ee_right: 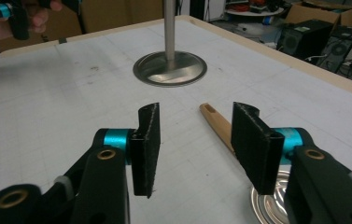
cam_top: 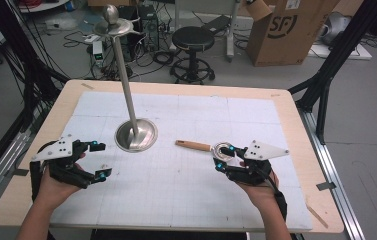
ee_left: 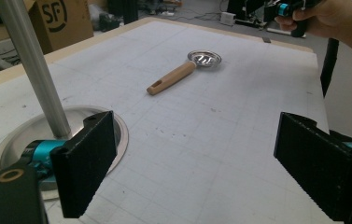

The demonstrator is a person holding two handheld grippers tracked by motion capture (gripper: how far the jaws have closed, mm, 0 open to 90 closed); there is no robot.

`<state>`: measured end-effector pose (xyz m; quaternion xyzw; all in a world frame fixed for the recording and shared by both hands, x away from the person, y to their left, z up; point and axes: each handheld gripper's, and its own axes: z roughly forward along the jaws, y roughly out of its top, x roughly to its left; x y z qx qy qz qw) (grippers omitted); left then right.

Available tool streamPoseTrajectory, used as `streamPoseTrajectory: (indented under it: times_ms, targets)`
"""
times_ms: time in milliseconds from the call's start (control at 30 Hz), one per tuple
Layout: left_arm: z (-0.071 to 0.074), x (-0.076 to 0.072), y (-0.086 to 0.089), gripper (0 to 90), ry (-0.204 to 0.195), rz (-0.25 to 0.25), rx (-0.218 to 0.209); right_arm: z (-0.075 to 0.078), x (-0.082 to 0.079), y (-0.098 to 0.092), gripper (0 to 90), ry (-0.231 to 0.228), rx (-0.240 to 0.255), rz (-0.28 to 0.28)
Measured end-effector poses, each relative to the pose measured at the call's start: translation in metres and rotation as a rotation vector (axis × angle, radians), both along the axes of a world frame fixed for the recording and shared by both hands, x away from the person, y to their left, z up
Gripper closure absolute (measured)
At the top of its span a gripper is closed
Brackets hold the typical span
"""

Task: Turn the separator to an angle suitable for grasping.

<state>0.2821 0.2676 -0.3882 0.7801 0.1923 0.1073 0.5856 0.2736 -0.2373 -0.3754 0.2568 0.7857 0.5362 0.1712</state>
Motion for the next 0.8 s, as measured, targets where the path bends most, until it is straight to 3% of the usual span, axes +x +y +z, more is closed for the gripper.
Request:
streamPoseTrajectory:
  times_ms: [367,667,800]
  targets:
    - [0.0022,-0.0006,-0.0038,13.6,-0.006,-0.019,-0.004,-0.0005,0.0021,-0.0048,42.6,-0.016,0.005,-0.034]
    - [0.0013,-0.0007,-0.0029,13.6,-0.002,-0.026,-0.008,0.0003,0.0023,-0.0055,36.1,-0.041,0.025,-0.025]
    - [0.0007,0.0001,-0.0030,13.6,0.005,-0.023,-0.006,-0.0010,0.0034,-0.0059,33.6,-0.043,0.010,-0.041]
